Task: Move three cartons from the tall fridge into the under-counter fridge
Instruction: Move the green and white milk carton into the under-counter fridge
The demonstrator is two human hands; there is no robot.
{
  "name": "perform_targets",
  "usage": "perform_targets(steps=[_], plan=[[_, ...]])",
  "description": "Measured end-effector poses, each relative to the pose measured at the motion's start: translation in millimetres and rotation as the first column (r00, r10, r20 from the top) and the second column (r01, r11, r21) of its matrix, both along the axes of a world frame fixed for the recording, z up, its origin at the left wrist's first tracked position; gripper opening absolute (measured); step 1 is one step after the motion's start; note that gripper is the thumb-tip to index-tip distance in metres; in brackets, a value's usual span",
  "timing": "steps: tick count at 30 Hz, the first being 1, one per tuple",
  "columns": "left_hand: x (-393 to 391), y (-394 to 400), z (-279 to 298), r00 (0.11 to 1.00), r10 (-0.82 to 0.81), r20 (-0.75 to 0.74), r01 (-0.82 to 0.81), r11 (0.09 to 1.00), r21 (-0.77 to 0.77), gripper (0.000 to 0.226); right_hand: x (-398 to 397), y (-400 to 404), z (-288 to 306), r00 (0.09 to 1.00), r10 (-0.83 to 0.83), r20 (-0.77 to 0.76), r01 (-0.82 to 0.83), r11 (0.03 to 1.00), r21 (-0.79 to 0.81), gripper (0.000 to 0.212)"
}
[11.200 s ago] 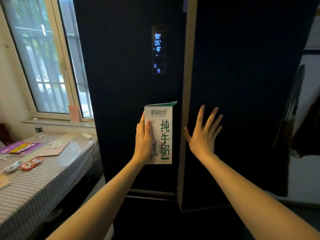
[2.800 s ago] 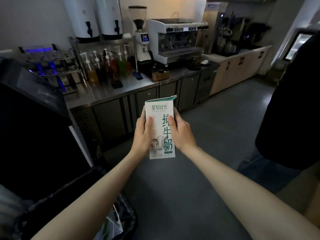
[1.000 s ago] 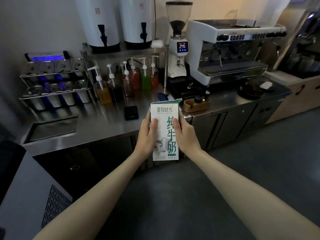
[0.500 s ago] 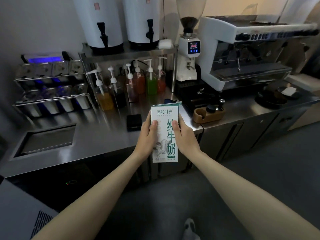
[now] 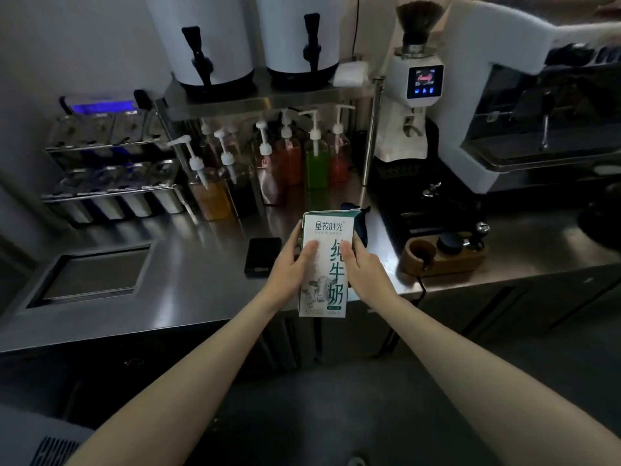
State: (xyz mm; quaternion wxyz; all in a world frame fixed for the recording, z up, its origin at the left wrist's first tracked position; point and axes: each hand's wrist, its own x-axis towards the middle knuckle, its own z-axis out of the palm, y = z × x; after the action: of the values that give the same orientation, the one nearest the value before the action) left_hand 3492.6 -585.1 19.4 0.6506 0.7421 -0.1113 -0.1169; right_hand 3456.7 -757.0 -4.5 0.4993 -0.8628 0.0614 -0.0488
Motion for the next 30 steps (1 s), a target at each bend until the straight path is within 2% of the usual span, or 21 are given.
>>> perform_targets(steps=[4, 8, 10, 13, 18, 30], plan=[[37, -12, -11, 1.000, 0.011, -0.010, -0.011, 0.998, 0.063, 0.076, 35, -26, -11, 0.997, 0.058, -0.043, -0.058, 0.998, 0.002, 0.065], [63, -21, -23, 1.000, 0.000, 0.013, -0.002, 0.990, 0.140, 0.062, 61, -45, -22, 0.990, 0.115, -0.083, -0.118, 0.993, -0.030, 0.081], [71, -25, -28, 1.000, 0.002, -0.005, -0.001, 0.989, 0.148, 0.058, 71, -50, -28, 0.984, 0.151, -0.097, -0.156, 0.987, -0.039, 0.078], [85, -32, -37, 0.999, 0.022, -0.042, -0.015, 0.987, 0.160, 0.065, 84, -58, -38, 0.972, 0.203, -0.114, -0.207, 0.978, -0.021, 0.072], [105, -39, -56, 0.997, 0.028, -0.076, -0.013, 0.980, 0.201, 0.070, 101, -68, -61, 0.955, 0.236, -0.180, -0.250, 0.967, -0.057, 0.075], [114, -37, -84, 0.991, 0.019, -0.132, 0.008, 0.979, 0.206, 0.068, 105, -69, -93, 0.943, 0.251, -0.219, -0.279, 0.954, -0.106, 0.062]])
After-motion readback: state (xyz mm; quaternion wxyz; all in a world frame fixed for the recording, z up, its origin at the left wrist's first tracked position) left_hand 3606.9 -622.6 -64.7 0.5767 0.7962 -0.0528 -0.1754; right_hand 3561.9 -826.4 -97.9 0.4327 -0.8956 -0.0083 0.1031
